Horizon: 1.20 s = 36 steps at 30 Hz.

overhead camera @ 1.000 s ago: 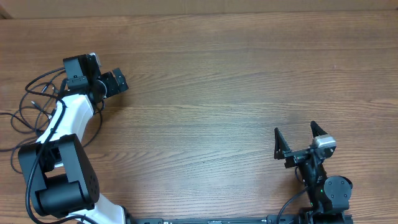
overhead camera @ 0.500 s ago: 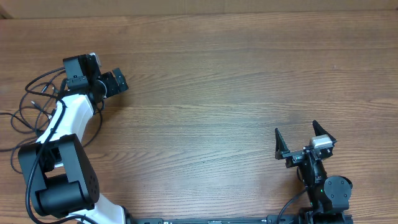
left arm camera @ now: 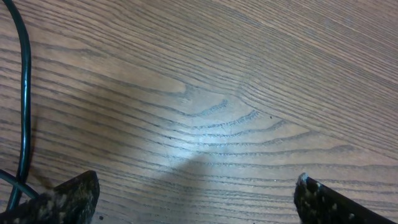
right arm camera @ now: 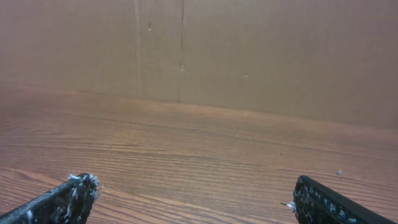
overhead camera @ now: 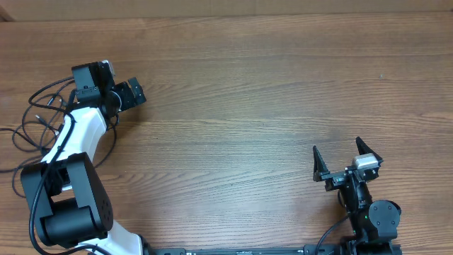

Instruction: Untangle cables

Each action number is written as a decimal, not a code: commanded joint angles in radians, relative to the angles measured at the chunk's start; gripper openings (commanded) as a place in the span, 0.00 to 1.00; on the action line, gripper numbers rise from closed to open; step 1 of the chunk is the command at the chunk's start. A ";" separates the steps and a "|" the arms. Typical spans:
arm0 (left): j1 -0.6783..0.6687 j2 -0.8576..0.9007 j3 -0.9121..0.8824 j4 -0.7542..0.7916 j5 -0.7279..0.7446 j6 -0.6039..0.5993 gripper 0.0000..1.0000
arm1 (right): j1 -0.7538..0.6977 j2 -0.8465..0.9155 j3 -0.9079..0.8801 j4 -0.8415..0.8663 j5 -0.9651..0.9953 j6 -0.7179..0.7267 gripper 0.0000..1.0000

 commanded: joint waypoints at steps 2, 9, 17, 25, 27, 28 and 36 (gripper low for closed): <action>-0.008 -0.008 0.007 0.002 0.015 0.005 1.00 | 0.003 -0.009 -0.010 0.004 0.009 -0.008 1.00; -0.007 -0.004 0.006 0.000 0.008 0.005 1.00 | 0.003 -0.009 -0.010 0.004 0.009 -0.008 1.00; -0.033 -0.016 0.006 0.002 0.008 0.005 1.00 | 0.003 -0.009 -0.010 0.004 0.009 -0.008 1.00; -0.035 -0.120 0.006 0.001 0.008 0.005 0.99 | 0.003 -0.009 -0.010 0.004 0.009 -0.008 1.00; -0.039 -0.167 0.006 -0.002 0.008 0.005 0.99 | 0.003 -0.009 -0.010 0.004 0.009 -0.008 1.00; -0.042 -0.197 0.006 -0.007 0.008 0.005 0.99 | 0.003 -0.009 -0.010 0.004 0.009 -0.008 1.00; -0.061 -0.436 0.006 -0.017 0.008 0.005 0.99 | 0.003 -0.009 -0.010 0.004 0.009 -0.008 1.00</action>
